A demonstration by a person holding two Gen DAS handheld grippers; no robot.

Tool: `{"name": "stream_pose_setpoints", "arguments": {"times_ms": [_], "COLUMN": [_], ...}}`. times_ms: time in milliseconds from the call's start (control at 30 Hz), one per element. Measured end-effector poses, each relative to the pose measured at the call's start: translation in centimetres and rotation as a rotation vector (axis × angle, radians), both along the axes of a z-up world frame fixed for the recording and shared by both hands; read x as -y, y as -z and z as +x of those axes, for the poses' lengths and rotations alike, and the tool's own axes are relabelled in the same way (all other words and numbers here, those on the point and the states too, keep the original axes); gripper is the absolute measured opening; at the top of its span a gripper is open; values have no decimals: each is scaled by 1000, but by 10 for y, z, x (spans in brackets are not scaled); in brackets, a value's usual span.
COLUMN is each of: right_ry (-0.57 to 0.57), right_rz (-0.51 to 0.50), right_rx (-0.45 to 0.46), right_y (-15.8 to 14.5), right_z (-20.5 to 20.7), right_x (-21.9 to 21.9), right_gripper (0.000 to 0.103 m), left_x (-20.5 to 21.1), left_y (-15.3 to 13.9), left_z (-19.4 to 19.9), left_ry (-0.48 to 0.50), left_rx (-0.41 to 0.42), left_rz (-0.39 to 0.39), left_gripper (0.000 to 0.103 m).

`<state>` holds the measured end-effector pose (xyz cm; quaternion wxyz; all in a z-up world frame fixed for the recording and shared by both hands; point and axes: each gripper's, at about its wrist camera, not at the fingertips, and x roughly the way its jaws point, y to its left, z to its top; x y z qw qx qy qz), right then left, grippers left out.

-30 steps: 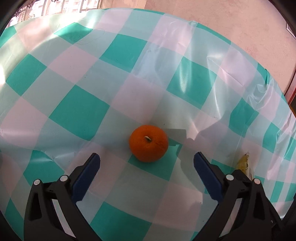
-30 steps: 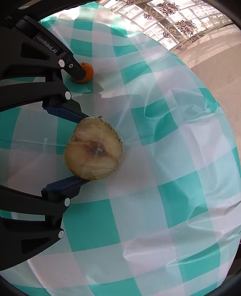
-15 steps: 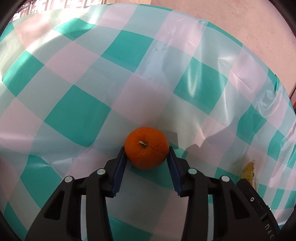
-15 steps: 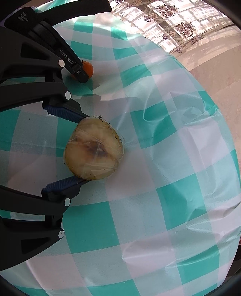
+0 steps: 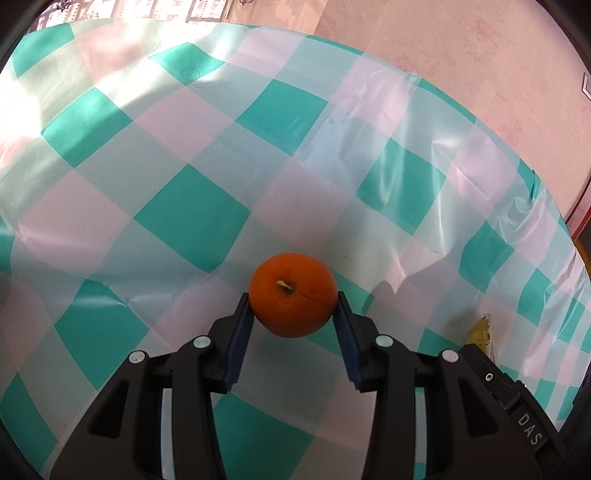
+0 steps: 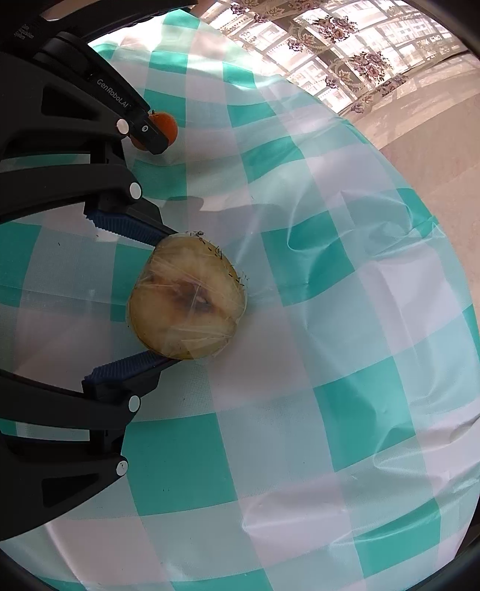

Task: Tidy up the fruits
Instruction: 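Carry the tangerine in the left tool while the right tool carries the wrapped fruit to the box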

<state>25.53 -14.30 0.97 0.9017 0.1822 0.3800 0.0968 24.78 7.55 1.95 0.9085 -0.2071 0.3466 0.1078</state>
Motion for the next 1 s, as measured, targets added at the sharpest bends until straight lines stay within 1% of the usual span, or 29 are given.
{"name": "stream_pose_setpoints", "arguments": {"times_ms": [167, 233, 300, 400, 533, 567, 833, 1000], "right_ry": [2, -15, -16, -3, -13, -13, -13, -19], "right_rz": [10, 5, -4, 7, 5, 5, 9, 12], "right_rx": [-4, 15, 7, 0, 10, 12, 15, 16], "right_y": [0, -2, -1, 0, -1, -1, -1, 0], "right_z": [-8, -18, -28, -50, -83, -92, -156, -190], "right_x": [5, 4, 3, 6, 5, 6, 11, 14], "right_gripper": [56, 56, 56, 56, 56, 56, 56, 56], "left_x": [3, 1, 6, 11, 15, 18, 17, 19], "left_y": [6, 6, 5, 3, 4, 4, 7, 7], "left_z": [-46, -73, -90, -112, -140, -141, -194, -226], "left_ry": [-16, -7, 7, 27, 38, 43, 96, 131], "left_rx": [-14, -13, -3, -6, -4, -1, 23, 22], "left_rz": [-20, -9, 12, 21, 16, 17, -35, -30], "left_gripper": [44, 44, 44, 44, 44, 44, 44, 44]}}
